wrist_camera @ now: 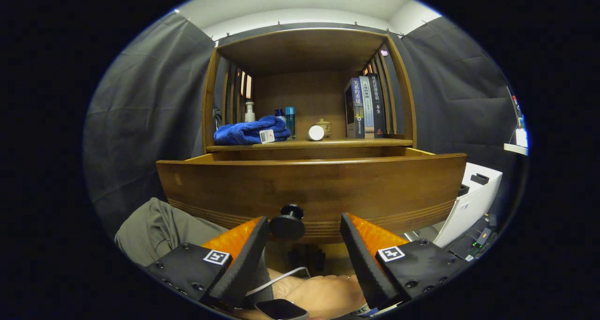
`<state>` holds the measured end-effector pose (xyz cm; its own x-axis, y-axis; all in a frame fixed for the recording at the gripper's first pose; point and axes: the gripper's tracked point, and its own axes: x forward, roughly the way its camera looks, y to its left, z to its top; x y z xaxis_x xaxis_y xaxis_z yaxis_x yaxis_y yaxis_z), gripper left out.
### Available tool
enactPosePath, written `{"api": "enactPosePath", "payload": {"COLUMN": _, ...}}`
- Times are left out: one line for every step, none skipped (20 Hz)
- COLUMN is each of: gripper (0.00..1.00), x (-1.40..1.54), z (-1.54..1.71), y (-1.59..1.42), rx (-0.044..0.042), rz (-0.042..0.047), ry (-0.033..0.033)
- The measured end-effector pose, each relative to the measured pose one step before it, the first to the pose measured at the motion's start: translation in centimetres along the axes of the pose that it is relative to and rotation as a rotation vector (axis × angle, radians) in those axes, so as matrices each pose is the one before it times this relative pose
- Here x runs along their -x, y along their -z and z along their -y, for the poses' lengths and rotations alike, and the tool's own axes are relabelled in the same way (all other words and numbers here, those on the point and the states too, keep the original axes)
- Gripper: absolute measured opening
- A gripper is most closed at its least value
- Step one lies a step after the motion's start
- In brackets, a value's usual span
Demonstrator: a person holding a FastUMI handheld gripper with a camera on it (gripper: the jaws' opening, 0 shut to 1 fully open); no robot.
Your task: Pull open the drawer, take out the items inside it, and place them on the countertop above the cabinet.
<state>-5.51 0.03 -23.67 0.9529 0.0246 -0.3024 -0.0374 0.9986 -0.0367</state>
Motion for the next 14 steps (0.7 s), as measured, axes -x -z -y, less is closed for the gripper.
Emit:
{"api": "enactPosePath", "payload": {"gripper": 0.99, "x": -0.234, "z": 0.179, "y": 0.132, "rx": -0.01434, "rz": -0.00721, "ry": 0.00162}}
{"api": "enactPosePath", "payload": {"gripper": 0.99, "x": -0.372, "z": 0.269, "y": 0.169, "rx": -0.01717, "rz": -0.00568, "ry": -0.00604}}
{"api": "enactPosePath", "payload": {"gripper": 1.0, "x": -0.047, "z": 0.037, "y": -0.022, "rx": -0.01313, "rz": -0.00655, "ry": -0.00531}}
{"api": "enactPosePath", "payload": {"gripper": 1.0, "x": -0.15, "z": 0.008, "y": 0.06, "rx": -0.00542, "rz": -0.00317, "ry": -0.00307}}
{"api": "enactPosePath", "payload": {"gripper": 1.0, "x": -0.111, "z": -0.005, "y": -0.149, "rx": 0.00134, "rz": -0.0036, "ry": -0.00067}}
{"api": "enactPosePath", "payload": {"gripper": 1.0, "x": 0.005, "z": 0.014, "y": -0.09, "rx": 0.00464, "rz": 0.00001, "ry": 0.0028}}
{"api": "enactPosePath", "payload": {"gripper": 1.0, "x": 0.212, "z": -0.076, "y": -0.266, "rx": 0.00585, "rz": 0.00143, "ry": 0.00241}}
{"api": "enactPosePath", "payload": {"gripper": 1.0, "x": 0.124, "z": -0.061, "y": -0.468, "rx": 0.00744, "rz": 0.0097, "ry": 0.00009}}
{"api": "enactPosePath", "payload": {"gripper": 1.0, "x": 0.2, "z": -0.017, "y": -0.8, "rx": -0.00048, "rz": 0.01768, "ry": -0.00101}}
{"api": "enactPosePath", "payload": {"gripper": 1.0, "x": 0.091, "z": 0.052, "y": -0.854, "rx": -0.00442, "rz": 0.01849, "ry": 0.0014}}
{"api": "enactPosePath", "payload": {"gripper": 1.0, "x": -0.118, "z": 0.238, "y": -0.827, "rx": -0.00094, "rz": 0.01359, "ry": 0.0035}}
{"api": "enactPosePath", "payload": {"gripper": 1.0, "x": -0.267, "z": 0.174, "y": -0.56, "rx": -0.00499, "rz": 0.00395, "ry": 0.00303}}
{"api": "enactPosePath", "payload": {"gripper": 1.0, "x": -0.375, "z": 0.231, "y": -0.41, "rx": -0.00851, "rz": -0.00327, "ry": 0.00395}}
{"api": "enactPosePath", "payload": {"gripper": 1.0, "x": -0.512, "z": 0.231, "y": -0.471, "rx": -0.0107, "rz": 0.00052, "ry": 0.00327}}
